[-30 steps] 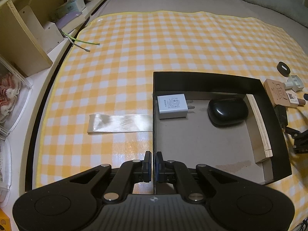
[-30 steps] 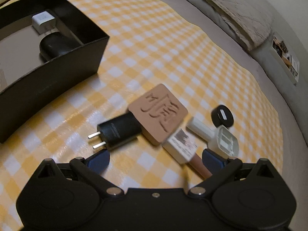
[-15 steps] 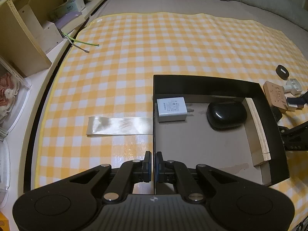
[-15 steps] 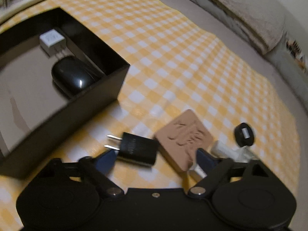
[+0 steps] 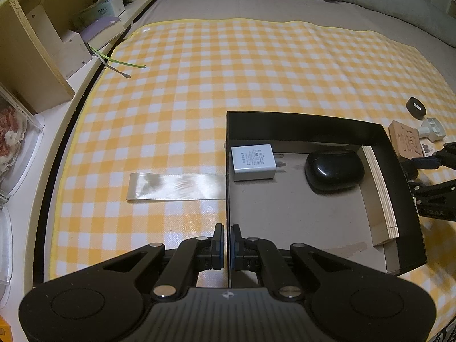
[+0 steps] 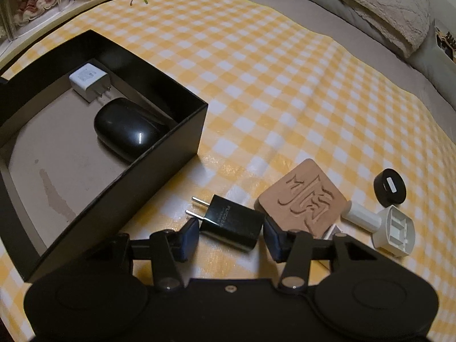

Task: Organize rigid objects
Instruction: 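Move the right gripper to the black plug and close on it, then carry the black plug with the right gripper into the box and release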

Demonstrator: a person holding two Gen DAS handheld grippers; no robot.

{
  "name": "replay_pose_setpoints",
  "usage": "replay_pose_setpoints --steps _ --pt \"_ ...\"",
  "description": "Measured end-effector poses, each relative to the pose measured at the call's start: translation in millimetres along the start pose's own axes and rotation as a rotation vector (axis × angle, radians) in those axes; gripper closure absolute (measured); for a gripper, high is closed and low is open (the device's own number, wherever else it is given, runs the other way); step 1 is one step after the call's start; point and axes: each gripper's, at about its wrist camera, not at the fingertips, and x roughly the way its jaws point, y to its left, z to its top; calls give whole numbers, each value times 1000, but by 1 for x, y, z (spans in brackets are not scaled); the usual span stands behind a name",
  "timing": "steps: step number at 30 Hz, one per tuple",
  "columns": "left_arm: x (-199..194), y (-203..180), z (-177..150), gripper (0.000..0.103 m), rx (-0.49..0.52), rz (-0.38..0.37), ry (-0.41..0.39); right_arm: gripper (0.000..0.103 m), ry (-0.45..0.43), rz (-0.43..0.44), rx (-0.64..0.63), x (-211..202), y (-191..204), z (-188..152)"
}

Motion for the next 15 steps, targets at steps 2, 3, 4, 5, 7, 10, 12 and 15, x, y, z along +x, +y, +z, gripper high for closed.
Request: replay_pose_setpoints --steps 2,3,4,5,7,10,12,15 --pt "0 -1 0 98 -1 2 1 53 -13 5 9 -4 -1 0" --pt "0 0 0 98 -1 2 1 53 -21 4 16 -7 -2 0" --pt "0 0 0 99 0 2 1 53 -33 0 27 -11 -2 1" --pt "0 -1 0 99 1 3 1 53 -47 -1 39 -15 -4 2" --pt "0 0 0 99 -1 2 1 53 -77 -1 72 -25 -9 4" --pt "0 0 0 99 0 6 0 53 -115 -9 117 -39 -17 7" --pt "0 0 0 99 1 10 0 53 -147 -11 145 -50 -20 10" --pt "0 -1 0 99 2 12 0 53 -200 17 198 -70 -20 14"
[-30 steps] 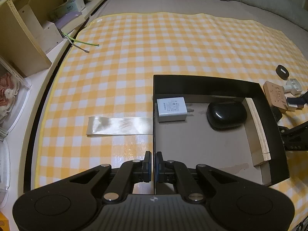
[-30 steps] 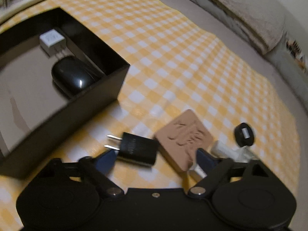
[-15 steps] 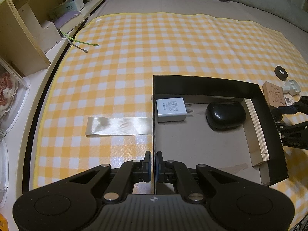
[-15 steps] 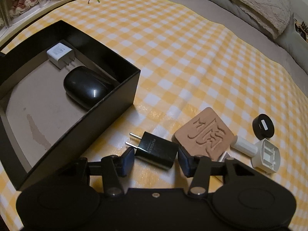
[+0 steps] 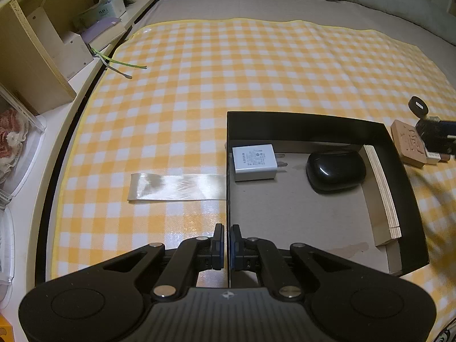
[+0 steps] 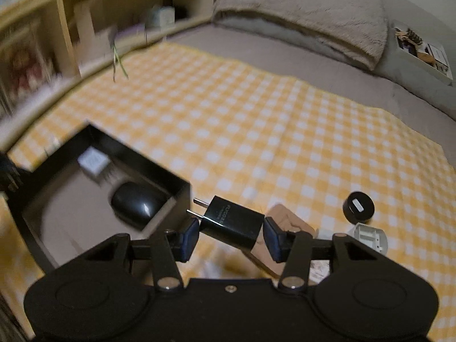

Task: Organize rigid objects
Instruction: 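Carry the black plug with the right gripper into the box and release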

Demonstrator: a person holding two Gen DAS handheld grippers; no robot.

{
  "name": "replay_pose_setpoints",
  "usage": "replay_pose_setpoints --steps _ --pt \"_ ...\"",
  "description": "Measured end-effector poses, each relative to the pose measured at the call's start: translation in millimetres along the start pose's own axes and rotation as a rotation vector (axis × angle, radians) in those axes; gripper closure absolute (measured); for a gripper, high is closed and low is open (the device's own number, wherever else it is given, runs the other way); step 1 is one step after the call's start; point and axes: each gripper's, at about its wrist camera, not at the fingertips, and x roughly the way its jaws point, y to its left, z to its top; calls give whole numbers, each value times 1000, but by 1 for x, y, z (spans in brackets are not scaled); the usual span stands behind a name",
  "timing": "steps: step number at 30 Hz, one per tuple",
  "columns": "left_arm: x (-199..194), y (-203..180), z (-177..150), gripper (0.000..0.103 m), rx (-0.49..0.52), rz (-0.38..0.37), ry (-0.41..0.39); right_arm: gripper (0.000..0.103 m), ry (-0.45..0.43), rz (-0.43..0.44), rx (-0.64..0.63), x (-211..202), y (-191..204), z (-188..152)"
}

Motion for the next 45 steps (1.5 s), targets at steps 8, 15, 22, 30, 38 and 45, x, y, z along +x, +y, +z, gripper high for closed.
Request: replay_pose_setpoints --steps 8,15,22,30,38,45 --pt "1 0 1 99 2 4 1 53 36 157 78 -14 37 11" --pt "2 4 1 98 -3 -6 -1 53 160 263 87 -1 78 6" --pt "1 4 1 98 -3 -7 -3 53 259 262 79 13 100 -1" --pt "0 4 1 99 -3 -7 -3 52 326 208 91 21 101 -4" --pt "0 3 1 99 -4 -4 -3 43 332 194 117 19 97 -3" --pt "0 2 0 99 -3 0 0 41 330 197 130 19 98 -3"
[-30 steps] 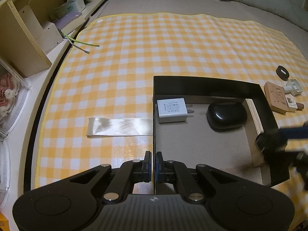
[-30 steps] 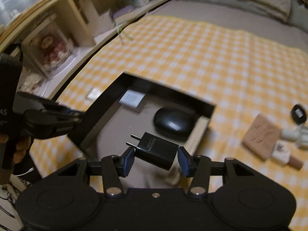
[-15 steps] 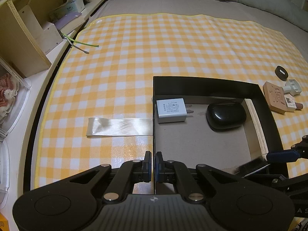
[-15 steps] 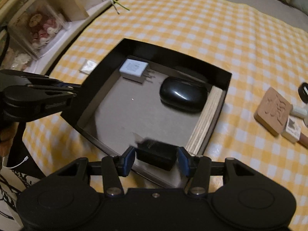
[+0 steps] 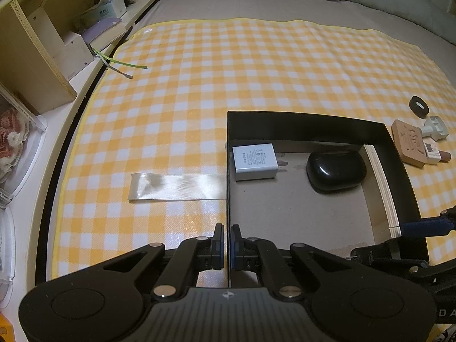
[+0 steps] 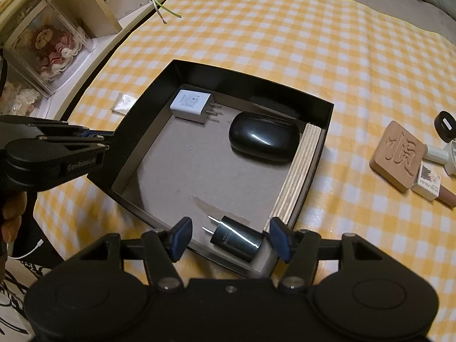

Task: Organize rigid objects
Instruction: 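Carry the black plug with the right gripper into the box and release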

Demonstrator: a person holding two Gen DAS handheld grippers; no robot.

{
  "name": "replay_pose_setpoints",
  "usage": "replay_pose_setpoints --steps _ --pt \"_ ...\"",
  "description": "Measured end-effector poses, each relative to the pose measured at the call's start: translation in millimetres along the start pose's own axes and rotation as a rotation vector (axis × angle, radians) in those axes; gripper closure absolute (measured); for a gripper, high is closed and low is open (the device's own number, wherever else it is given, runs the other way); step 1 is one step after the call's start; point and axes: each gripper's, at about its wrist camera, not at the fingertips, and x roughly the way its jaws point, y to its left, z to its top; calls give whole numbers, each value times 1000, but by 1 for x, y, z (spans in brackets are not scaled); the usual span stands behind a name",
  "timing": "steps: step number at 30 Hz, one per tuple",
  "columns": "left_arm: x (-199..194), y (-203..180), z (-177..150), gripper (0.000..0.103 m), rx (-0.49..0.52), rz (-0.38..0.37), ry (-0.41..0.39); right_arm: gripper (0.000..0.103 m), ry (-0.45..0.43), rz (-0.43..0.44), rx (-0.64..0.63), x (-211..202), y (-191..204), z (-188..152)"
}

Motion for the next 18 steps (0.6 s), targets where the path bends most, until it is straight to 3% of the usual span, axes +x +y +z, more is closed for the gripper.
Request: replay_pose_setpoints --steps 10,14,18 --pt "0 -1 0 99 0 3 3 32 -18 17 23 -8 1 -1" --pt "0 0 0 99 -3 3 3 22 -58 7 24 -18 4 0" --pt "1 -1 0 99 -3 1 4 21 -116 10 30 -34 0 2"
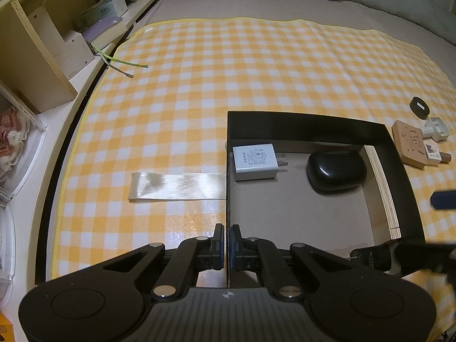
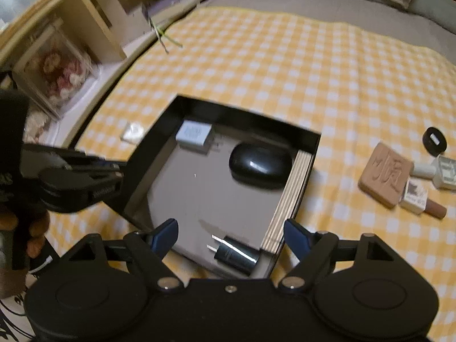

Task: Organize rigid objects
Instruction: 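Carry the black plug with the right gripper into the box and release, then move the right gripper to the nail polish bottle and grasp it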

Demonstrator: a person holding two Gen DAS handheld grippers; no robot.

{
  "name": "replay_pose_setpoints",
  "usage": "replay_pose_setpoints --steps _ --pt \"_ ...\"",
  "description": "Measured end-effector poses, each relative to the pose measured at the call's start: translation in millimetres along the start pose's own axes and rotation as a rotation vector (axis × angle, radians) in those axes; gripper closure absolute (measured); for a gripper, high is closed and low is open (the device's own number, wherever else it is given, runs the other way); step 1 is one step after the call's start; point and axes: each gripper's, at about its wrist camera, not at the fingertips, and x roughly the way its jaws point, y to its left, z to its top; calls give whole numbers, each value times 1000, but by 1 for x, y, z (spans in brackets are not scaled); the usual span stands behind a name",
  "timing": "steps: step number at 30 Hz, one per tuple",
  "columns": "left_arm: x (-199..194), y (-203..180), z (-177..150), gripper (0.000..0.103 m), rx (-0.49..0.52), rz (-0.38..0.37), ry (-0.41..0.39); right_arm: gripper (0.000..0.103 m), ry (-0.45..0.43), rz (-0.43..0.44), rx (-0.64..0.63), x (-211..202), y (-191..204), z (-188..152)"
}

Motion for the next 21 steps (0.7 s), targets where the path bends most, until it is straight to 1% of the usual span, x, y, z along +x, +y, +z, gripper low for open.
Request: replay_pose_setpoints --steps 3,4,5,6,9,11,16,21 --pt "0 0 0 99 3 0 0 19 -42 3 15 -10 -8 5" --pt "-1 -1 0 99 4 0 0 17 -58 -1 20 -14 -11 7" --pt "-1 -1 0 99 5 1 0 10 -76 -5 27 -16 -15 9" --pt "-1 -1 0 99 5 1 0 6 -93 -11 31 -19 -18 10" --pt "-1 -1 0 99 1 0 3 5 -155 -38 44 -28 -31 15" --pt "-1 -2 0 99 2 3 2 1 -197 -58 61 -33 -43 17" --pt "-2 -2 -1 99 -1 4 1 0 -273 -122 107 -37 -74 22" --pt "-3 -3 0 100 3 9 -7 0 -294 -206 151 -32 -109 24"
